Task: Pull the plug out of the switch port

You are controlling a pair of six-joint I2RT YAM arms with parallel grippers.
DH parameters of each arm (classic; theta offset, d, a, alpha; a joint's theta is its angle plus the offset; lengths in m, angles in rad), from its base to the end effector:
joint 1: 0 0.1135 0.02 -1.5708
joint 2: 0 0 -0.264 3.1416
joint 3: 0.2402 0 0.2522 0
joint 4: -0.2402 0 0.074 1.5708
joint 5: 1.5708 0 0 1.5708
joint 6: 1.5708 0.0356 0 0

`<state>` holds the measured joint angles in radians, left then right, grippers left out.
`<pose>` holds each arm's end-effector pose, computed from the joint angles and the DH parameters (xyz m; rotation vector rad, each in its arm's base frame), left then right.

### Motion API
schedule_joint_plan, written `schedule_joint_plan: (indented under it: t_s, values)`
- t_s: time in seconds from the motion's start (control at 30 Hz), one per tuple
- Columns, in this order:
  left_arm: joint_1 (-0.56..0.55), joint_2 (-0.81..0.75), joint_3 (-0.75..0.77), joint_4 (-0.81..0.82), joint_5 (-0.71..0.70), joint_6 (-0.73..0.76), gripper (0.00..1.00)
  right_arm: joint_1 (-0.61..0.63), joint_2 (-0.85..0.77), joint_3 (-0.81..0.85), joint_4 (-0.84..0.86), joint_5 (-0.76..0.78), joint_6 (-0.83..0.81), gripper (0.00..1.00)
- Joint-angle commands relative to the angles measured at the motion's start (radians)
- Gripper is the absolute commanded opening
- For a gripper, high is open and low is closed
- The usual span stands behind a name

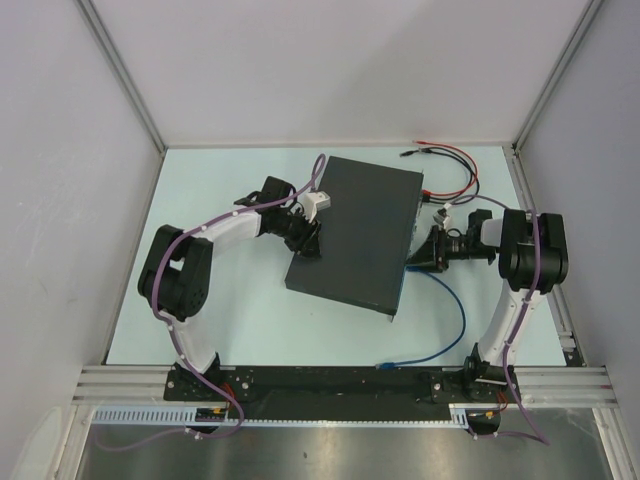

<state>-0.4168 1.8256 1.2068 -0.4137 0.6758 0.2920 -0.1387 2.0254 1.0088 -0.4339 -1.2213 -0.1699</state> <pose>0.3321 -0.1714 0.1884 1.0955 2.2620 -0.9203 0.3277 -0.0120 0.0884 -0.1367 2.3654 1.6152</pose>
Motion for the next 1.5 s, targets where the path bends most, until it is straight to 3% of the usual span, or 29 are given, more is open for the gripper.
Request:
schedule_joint_plan:
  t_s: [0.0, 0.5, 1.17, 1.37, 1.47]
  values:
    - [-0.014, 0.008, 0.008, -0.014, -0.036, 0.038, 0.44, 0.021, 0.024, -0.013, -0.011, 0.059, -0.074, 0.53]
    - [-0.016, 0.009, 0.008, -0.016, -0.038, 0.042, 0.44, -0.019, 0.076, -0.003, -0.054, -0.115, -0.138, 0.44]
    - [-0.017, 0.006, -0.007, -0.005, -0.039, 0.047, 0.45, -0.032, 0.078, 0.001, -0.058, -0.092, -0.141, 0.32]
    - [-0.017, 0.009, -0.007, 0.000, -0.039, 0.047, 0.45, -0.038, 0.088, 0.008, -0.074, -0.096, -0.152, 0.21]
    - [-0.019, 0.012, -0.001, -0.002, -0.036, 0.047, 0.45, -0.044, 0.096, 0.011, -0.081, -0.093, -0.154, 0.22]
